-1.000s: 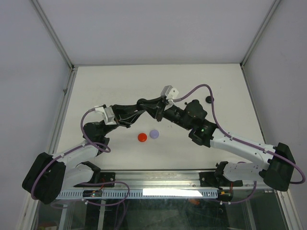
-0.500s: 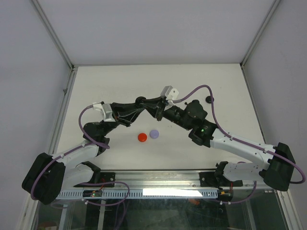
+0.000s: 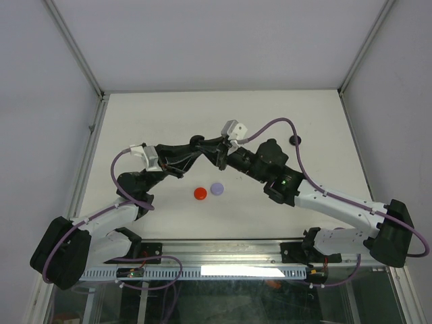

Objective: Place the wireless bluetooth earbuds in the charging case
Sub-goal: Place the earbud in the charging case.

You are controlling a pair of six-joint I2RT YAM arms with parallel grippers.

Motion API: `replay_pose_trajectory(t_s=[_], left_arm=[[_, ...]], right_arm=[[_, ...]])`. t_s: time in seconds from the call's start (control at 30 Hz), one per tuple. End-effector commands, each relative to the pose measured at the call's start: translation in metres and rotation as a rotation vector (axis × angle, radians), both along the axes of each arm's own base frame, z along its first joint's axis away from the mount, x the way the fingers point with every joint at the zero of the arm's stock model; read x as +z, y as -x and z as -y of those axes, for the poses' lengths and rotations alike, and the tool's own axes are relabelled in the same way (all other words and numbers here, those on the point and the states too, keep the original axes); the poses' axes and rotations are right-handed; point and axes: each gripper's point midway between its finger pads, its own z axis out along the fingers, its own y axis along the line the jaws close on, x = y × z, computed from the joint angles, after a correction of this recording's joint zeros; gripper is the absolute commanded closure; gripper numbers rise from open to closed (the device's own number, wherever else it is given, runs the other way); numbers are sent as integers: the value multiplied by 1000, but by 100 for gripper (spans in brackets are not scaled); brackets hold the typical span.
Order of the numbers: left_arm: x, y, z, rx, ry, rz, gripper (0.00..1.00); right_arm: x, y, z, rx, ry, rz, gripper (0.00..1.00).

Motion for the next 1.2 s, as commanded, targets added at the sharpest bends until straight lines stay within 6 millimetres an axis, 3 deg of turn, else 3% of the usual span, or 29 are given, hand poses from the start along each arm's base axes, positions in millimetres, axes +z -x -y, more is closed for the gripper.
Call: replay_pose_trajectory(t_s=[0.0,0.6,0.77,0.8,0.87,1.17], left_arm=[[23,-1,-13,78,43,91,100],[33,-3,-27,110,167,43,100],[25,-3,-22,99,129,49,100],[22,-2,-21,94,116,50,100],[17,-2,-19,87,95,53,100],[-13,-7,-25,137,61,-16,100]], right_arm=[[3,9,-9,38,27,-21,97],[-22,-4,-18,-25,55,-90,90],[-18,-6,-20,-35,37,-115,90],[-16,-7,-19,-43,21,-137,80],[-10,-7,-17,-49,12,-141,71],[23,4,-2,-31,-6,-117,49]])
